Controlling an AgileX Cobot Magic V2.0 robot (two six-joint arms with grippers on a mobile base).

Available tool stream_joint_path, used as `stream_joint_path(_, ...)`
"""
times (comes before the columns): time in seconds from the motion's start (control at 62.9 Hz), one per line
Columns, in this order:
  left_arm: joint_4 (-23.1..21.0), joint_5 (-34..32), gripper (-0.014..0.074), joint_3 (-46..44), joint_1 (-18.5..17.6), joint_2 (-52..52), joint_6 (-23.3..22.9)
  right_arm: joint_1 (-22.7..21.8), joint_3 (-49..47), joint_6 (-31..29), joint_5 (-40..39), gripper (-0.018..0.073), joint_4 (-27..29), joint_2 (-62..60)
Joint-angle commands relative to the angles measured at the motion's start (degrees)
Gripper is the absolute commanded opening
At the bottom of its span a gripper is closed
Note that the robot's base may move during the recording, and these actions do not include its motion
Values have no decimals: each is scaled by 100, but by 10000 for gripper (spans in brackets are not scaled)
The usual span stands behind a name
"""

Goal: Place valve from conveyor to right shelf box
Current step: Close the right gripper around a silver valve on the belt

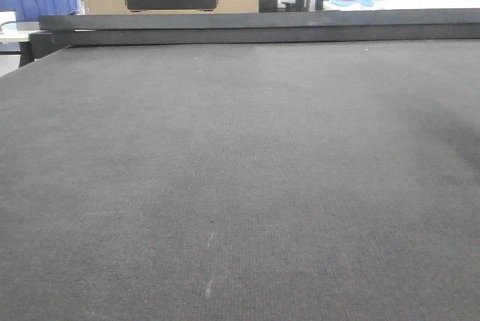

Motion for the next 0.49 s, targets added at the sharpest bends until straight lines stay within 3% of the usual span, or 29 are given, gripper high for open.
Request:
stream_joint_path(0.0,-13,-7,-111,-53,26,-11,-50,-19,-43,-64,80,368,-26,194)
stream_joint_path(0.159,-13,-7,-111,-53,26,-11,-50,-19,-43,-64,64,479,93,563)
stream_joint_path(0.477,-13,15,-111,-53,26,-7,-50,-19,-33,-90,-151,477,200,1262)
